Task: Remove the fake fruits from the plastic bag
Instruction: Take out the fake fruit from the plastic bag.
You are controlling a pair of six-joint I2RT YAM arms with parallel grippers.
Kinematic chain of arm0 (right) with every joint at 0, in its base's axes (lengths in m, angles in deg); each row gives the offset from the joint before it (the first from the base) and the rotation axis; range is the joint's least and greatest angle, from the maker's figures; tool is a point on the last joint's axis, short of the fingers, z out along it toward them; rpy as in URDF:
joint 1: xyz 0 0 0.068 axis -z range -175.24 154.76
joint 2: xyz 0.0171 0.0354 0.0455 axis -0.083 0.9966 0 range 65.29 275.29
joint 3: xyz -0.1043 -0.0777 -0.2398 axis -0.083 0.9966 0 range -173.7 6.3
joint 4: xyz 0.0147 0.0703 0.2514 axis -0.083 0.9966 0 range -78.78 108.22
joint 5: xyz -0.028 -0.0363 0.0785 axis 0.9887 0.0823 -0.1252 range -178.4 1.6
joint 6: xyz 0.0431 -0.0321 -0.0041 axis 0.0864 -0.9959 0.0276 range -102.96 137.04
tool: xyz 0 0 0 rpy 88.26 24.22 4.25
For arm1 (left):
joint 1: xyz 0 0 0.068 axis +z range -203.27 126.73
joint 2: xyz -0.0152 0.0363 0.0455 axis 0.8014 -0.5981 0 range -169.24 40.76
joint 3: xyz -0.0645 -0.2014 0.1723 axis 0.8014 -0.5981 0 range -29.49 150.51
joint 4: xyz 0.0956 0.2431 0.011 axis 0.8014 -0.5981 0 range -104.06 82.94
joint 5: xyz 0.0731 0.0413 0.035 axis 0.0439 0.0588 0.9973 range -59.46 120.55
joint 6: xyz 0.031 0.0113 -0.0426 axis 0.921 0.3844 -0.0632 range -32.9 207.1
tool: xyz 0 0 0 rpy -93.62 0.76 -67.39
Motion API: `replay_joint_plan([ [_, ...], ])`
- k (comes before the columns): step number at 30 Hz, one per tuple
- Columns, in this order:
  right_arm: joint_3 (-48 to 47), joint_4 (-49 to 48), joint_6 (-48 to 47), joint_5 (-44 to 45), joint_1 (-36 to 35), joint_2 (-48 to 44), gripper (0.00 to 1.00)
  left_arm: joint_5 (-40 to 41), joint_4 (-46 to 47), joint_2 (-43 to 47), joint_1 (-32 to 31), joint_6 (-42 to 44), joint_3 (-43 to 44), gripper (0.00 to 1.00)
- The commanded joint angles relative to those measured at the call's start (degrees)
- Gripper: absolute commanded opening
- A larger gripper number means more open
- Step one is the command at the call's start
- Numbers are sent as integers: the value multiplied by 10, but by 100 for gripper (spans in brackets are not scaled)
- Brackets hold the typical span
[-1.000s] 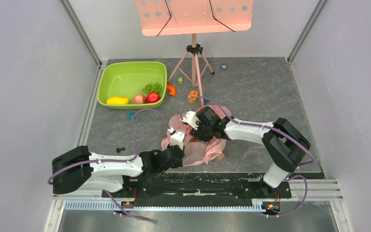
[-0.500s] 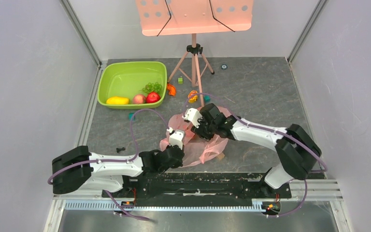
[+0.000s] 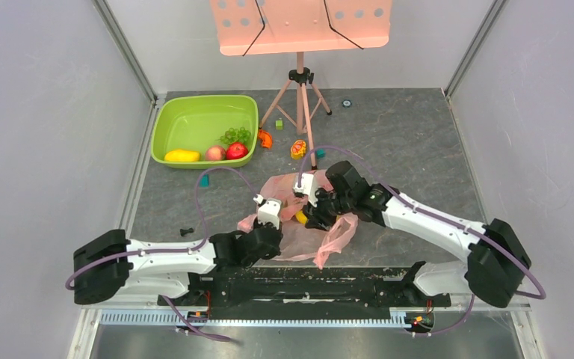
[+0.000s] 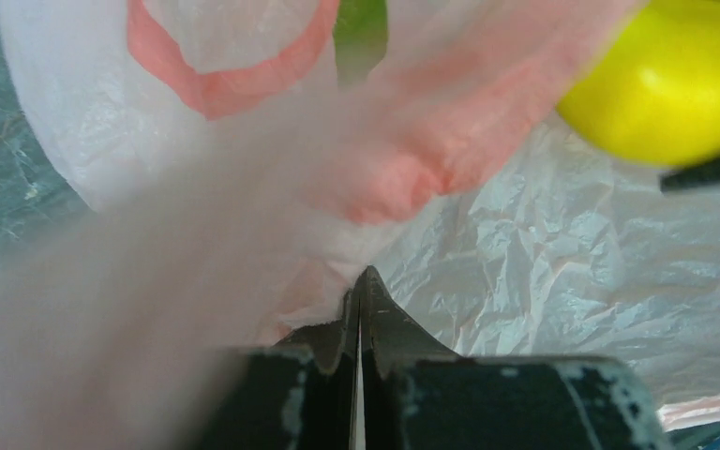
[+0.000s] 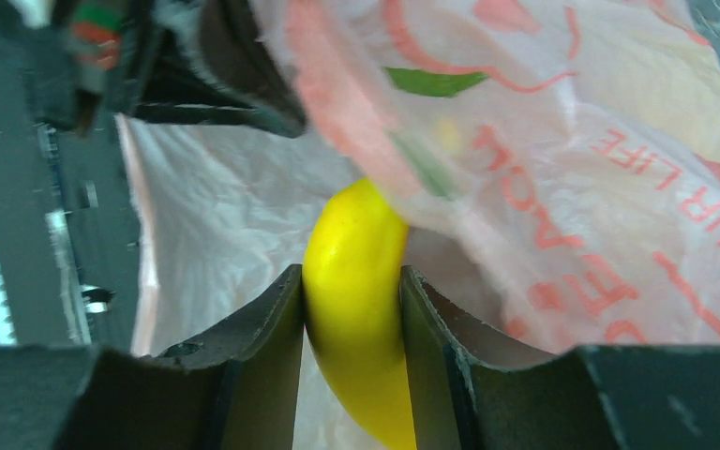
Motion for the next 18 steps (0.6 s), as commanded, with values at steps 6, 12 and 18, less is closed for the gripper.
replay_joint_plan([
  [6, 16, -42, 37, -153, -1, -109, 24, 51, -41, 74, -4, -28, 24, 2],
  [12, 23, -107, 86, -215, -1, -147, 24, 49, -53, 127, -3, -25, 23, 6],
  [18, 32, -182, 148, -205, -1, -169, 24, 14, -64, 194, -3, -8, 41, 27],
])
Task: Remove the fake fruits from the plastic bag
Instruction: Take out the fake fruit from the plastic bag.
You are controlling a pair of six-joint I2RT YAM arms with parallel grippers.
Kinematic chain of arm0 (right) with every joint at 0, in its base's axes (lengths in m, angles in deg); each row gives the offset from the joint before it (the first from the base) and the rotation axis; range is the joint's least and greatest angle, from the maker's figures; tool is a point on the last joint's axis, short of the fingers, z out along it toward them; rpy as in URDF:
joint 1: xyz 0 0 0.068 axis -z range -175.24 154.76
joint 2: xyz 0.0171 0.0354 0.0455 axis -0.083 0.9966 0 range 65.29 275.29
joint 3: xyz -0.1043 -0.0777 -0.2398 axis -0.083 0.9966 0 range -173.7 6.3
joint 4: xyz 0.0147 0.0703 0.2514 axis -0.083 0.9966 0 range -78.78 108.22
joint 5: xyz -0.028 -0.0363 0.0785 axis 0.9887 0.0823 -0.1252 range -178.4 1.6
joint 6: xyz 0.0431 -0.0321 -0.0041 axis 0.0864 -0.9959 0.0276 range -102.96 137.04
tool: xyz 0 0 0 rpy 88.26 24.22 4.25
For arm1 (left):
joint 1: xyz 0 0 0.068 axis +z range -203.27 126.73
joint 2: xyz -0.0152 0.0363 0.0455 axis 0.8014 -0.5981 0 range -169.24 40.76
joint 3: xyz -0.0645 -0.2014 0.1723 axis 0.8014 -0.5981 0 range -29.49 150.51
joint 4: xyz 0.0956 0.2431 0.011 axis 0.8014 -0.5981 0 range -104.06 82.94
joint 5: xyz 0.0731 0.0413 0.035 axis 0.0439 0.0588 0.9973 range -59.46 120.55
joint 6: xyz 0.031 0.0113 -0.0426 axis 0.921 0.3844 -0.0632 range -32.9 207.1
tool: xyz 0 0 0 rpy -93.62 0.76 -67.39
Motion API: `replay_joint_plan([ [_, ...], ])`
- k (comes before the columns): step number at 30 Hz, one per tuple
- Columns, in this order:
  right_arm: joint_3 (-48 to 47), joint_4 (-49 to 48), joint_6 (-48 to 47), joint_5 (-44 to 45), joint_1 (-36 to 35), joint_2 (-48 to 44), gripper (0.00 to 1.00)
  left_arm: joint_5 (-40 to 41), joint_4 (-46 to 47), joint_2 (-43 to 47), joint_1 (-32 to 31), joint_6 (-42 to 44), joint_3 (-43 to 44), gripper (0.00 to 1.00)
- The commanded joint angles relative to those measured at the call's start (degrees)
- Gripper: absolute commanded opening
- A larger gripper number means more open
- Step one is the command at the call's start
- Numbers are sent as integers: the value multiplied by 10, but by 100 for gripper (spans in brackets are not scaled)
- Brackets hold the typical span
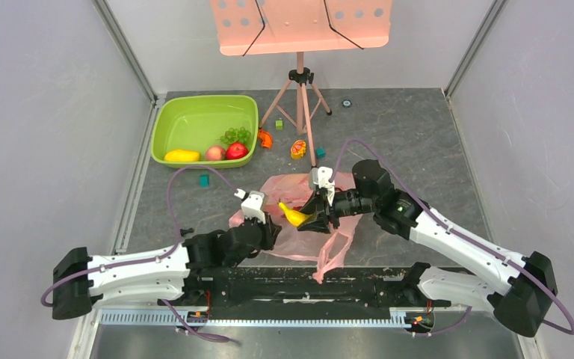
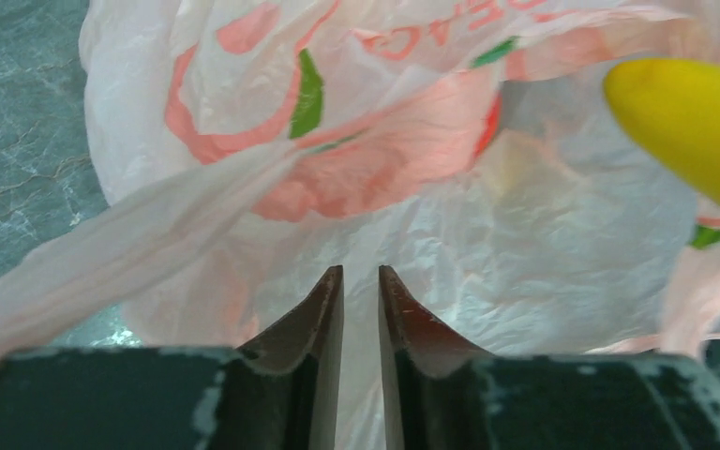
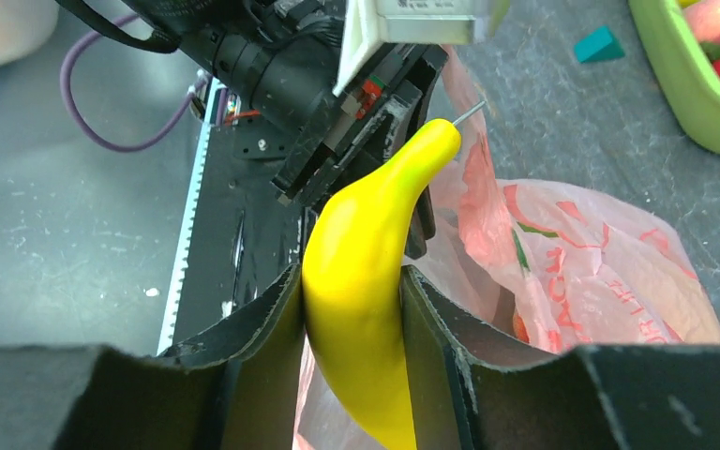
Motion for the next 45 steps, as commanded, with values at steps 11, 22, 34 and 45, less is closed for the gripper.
replay_joint_plan([
  [11, 25, -137, 83, 82, -1, -33, 23, -72, 2, 150, -3, -7, 99, 59],
  [22, 27, -161, 92, 65, -10, -28, 23, -80, 51, 133, -3, -29, 113, 71],
  [34, 31, -164, 81, 66, -43, -18, 23, -60, 115, 117, -3, -61, 113, 76],
  [45, 34, -188, 80, 71, -54, -24, 23, -24, 106, 123, -3, -81, 105, 67],
])
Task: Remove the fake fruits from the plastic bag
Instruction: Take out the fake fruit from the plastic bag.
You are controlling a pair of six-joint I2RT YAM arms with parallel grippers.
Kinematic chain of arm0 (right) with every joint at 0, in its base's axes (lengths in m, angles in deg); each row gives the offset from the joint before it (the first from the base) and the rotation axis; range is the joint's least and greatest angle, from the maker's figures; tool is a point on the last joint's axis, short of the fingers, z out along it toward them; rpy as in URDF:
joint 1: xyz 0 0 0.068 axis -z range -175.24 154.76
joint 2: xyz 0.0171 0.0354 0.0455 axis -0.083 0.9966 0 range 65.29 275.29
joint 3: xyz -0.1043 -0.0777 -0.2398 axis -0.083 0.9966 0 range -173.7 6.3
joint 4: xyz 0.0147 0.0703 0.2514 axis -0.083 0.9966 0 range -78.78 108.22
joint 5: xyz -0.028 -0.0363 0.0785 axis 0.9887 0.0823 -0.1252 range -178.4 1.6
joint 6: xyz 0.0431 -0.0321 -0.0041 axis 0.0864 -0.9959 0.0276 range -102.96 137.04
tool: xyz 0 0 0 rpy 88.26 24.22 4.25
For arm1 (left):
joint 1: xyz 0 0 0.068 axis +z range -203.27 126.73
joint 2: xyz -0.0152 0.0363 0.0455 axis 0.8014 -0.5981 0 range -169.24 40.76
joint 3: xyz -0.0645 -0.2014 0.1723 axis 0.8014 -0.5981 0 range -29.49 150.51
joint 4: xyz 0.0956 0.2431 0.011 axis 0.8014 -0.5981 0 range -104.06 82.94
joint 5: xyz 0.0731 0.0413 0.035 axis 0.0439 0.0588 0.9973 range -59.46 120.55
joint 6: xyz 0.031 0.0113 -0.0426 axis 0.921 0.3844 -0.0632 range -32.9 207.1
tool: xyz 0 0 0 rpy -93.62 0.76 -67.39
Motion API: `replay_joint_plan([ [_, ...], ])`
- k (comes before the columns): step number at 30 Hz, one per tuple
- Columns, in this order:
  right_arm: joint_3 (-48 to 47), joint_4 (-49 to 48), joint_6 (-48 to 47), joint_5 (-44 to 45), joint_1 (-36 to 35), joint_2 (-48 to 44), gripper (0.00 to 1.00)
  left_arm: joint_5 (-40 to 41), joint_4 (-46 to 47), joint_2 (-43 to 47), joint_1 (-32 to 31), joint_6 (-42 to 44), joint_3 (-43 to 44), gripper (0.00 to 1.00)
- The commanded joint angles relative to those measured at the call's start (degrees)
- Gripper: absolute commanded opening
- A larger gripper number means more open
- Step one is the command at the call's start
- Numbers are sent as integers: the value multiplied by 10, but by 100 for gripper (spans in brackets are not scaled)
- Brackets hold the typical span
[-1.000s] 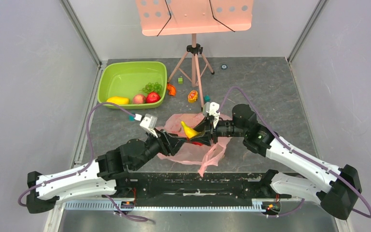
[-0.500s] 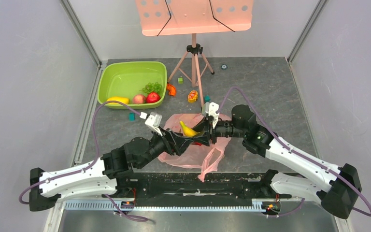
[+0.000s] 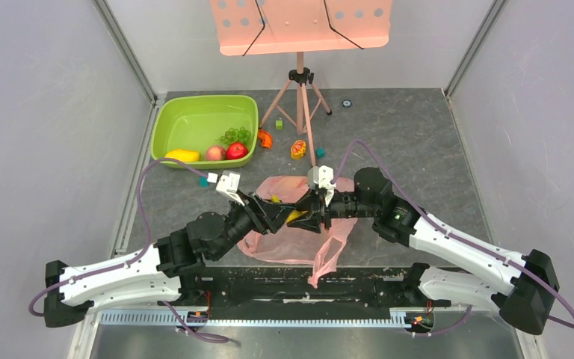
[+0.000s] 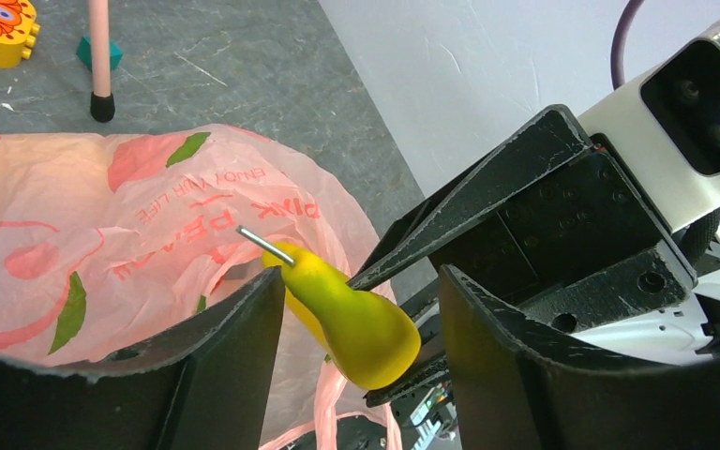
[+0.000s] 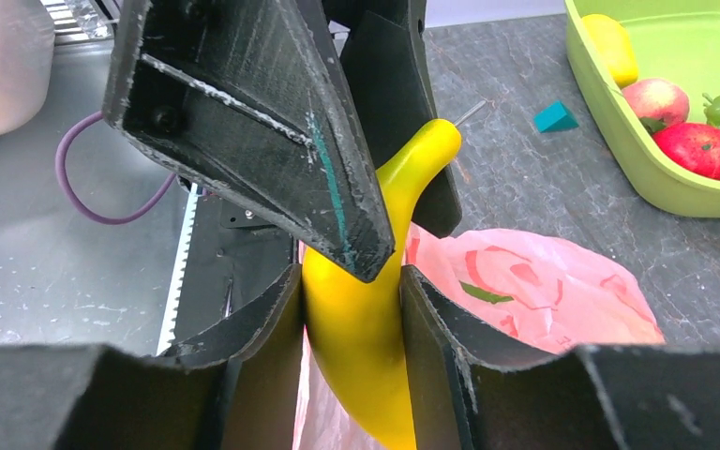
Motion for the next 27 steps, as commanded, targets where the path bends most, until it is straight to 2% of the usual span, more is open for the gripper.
replay_joint_plan([
  [1, 5, -44, -2, -2, -4, -8, 23, 25, 22, -2, 0, -24, 10, 65],
  [6, 8, -53, 4, 18, -5, -11, 23, 18, 22, -8, -1, -26, 11, 54],
  [7, 9, -55, 5, 20, -5, -11, 23, 18, 22, -9, 0, -27, 10, 49],
  [11, 11, -59, 6, 26, -5, -13, 24, 20, 20, -10, 0, -24, 14, 18],
  [14, 11, -60, 6, 31, -5, -17, 30, 26, 8, -10, -1, -22, 20, 3],
  [15, 11, -60, 6, 31, -5, -19, 33, 29, 2, -9, 0, -21, 24, 2],
  [21, 7, -45, -5, 68, -5, -37, 64, 68, -61, -6, 0, 0, 59, 2],
  [27, 9, -15, -9, 183, -5, -87, 79, 167, -181, -9, 5, 40, 141, 2],
])
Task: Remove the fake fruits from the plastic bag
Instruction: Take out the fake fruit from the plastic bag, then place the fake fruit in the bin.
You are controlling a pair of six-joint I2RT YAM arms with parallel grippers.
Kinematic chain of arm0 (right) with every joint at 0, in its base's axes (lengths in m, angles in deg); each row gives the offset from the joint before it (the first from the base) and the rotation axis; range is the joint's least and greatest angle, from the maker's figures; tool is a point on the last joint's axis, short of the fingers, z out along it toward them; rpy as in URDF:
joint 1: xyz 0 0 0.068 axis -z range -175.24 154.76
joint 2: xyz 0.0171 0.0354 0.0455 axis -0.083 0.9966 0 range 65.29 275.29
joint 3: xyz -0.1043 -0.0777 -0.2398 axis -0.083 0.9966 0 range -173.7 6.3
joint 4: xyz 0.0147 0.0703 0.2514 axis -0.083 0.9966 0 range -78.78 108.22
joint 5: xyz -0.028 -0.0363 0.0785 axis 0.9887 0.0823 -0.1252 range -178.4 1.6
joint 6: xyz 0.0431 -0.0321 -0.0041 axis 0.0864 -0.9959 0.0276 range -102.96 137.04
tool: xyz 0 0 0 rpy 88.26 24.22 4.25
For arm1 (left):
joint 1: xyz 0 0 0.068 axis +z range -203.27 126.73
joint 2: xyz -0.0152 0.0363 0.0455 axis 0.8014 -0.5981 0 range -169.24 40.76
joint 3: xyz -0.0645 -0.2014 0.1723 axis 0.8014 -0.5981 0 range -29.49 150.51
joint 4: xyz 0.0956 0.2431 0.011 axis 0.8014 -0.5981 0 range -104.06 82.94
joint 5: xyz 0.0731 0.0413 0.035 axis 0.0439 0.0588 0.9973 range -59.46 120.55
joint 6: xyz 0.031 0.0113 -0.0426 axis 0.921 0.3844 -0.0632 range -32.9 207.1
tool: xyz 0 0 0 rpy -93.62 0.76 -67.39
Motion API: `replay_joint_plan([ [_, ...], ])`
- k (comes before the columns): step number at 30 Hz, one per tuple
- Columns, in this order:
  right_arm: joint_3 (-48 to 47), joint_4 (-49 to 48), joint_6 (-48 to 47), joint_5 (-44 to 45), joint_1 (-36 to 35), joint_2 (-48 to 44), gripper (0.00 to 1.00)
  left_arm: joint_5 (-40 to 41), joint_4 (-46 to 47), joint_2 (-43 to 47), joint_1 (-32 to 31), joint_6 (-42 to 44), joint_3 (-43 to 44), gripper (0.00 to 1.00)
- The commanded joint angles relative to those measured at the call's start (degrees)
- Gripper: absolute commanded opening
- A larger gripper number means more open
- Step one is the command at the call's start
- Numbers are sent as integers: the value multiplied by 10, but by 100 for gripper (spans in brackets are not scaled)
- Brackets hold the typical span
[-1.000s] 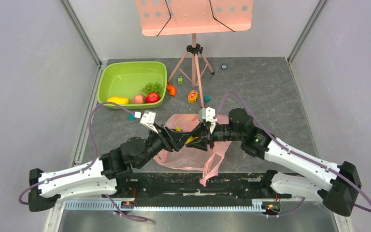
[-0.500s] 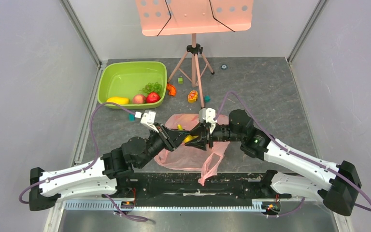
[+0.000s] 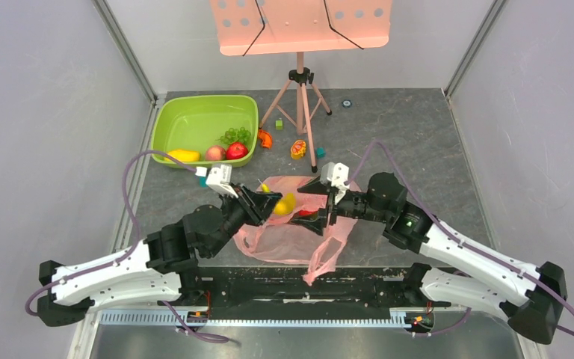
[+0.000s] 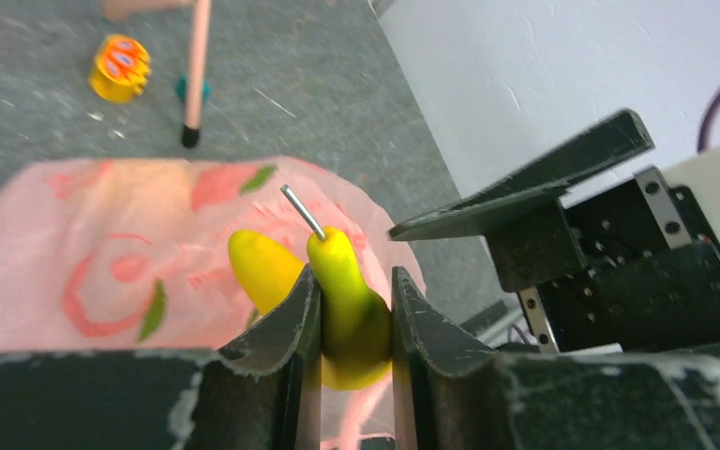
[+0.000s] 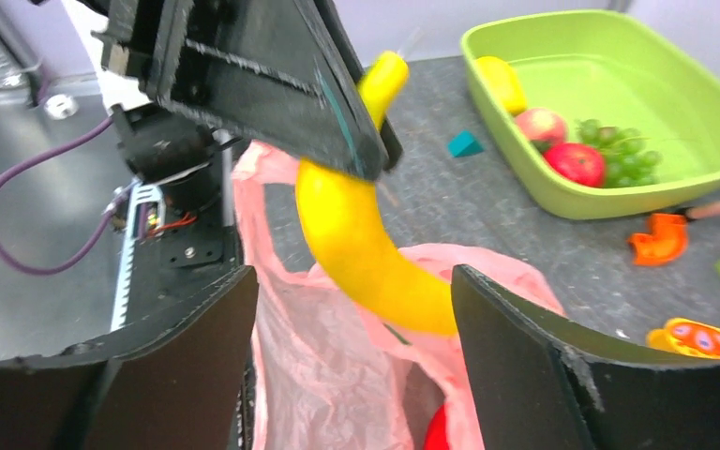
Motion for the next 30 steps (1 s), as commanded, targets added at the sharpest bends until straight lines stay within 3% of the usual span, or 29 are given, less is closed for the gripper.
replay_joint_plan([
  [1, -2, 3, 1, 111, 1, -49, 80, 117, -97, 0, 8, 51, 90, 2],
  [8, 12, 19, 9, 163, 1, -79, 84, 145, -103, -20, 49, 131, 181, 2],
  [12, 22, 30, 13, 175, 1, -76, 84, 129, -111, -53, 119, 157, 232, 2],
  [17, 34, 29, 22, 169, 1, -69, 84, 43, -147, -112, 274, 141, 272, 2],
  [24, 53, 29, 29, 164, 1, -67, 84, -67, -126, -228, 484, 116, 281, 2],
  [30, 66, 38, 31, 162, 1, -59, 84, -109, -87, -340, 614, 116, 325, 2],
])
